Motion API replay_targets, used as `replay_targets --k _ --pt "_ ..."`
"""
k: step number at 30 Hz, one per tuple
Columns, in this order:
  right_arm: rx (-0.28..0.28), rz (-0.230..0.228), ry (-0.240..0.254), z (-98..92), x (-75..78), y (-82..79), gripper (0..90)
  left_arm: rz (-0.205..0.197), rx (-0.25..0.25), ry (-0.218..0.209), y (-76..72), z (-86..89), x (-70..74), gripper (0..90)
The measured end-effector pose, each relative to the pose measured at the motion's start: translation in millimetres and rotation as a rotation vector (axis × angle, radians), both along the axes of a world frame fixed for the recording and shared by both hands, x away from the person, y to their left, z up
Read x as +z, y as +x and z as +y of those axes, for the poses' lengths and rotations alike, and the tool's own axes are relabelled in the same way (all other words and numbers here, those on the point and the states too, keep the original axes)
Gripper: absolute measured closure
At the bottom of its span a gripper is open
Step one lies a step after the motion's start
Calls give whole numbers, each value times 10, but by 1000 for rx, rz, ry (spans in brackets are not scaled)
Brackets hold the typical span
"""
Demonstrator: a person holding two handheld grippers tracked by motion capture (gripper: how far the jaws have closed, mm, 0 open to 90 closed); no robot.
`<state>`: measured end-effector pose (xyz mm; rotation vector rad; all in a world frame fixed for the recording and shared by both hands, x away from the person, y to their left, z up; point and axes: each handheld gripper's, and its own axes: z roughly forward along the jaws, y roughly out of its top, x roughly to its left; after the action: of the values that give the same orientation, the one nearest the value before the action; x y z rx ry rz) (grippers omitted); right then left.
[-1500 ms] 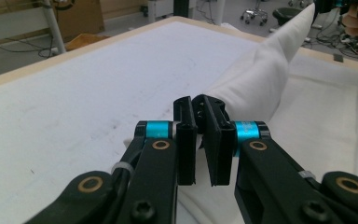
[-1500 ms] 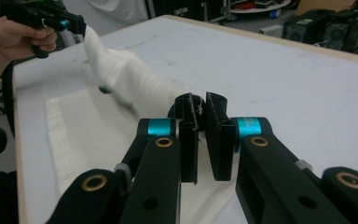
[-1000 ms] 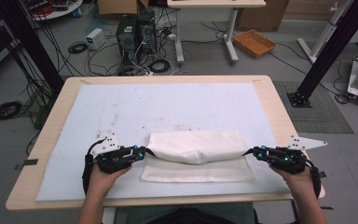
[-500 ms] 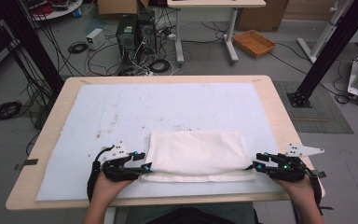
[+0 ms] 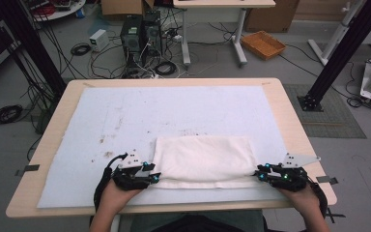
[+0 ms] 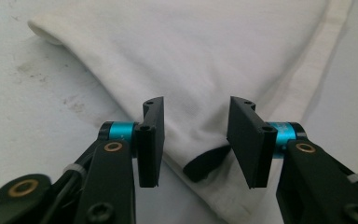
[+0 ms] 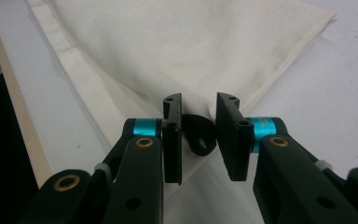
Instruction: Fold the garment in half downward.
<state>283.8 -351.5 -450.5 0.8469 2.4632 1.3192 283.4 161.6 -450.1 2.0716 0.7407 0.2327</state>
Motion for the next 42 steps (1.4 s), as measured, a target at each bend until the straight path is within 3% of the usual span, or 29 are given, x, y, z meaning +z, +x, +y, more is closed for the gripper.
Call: replay_targets --k 4,6,8,10,14,20,24,29,30,31,32,33,40,42 --pt "0 -2 0 4 0 -2 759 2 -11 20 -17 -5 -7 541" --pt "4 -5 -3 9 0 -3 789 -15 8 51 -30 -38 -3 608" --pt "7 -16 -9 19 7 -17 831 -24 31 60 -21 -24 6 761" --pt "9 -24 -8 28 16 -27 846 -23 28 54 -21 -18 9 806" --pt "16 -42 -10 36 35 -35 853 -50 11 44 -30 -1 40 824" --pt "22 -53 23 -26 125 -89 860 -91 -15 -13 -105 90 154 836" --pt "43 -56 43 -54 190 -162 865 -84 -30 -26 -148 151 187 836" --pt "55 -65 29 -52 232 -262 862 -53 -44 -37 -196 186 193 834" --pt "57 -76 22 -47 240 -317 770 -44 -42 -28 -198 184 187 792" --pt "57 -76 22 -47 240 -317 770 -44 -42 -28 -198 184 187 687" --pt "33 -79 44 -75 250 -336 722 -19 -15 -59 -176 182 197 579" --pt "24 -83 51 -99 253 -337 692 -19 -11 -73 -167 188 207 522" --pt "-77 -67 69 -226 229 -245 609 -45 5 -105 -146 157 241 418" --pt "-103 -66 61 -216 230 -180 562 -51 32 -113 -103 136 254 372"
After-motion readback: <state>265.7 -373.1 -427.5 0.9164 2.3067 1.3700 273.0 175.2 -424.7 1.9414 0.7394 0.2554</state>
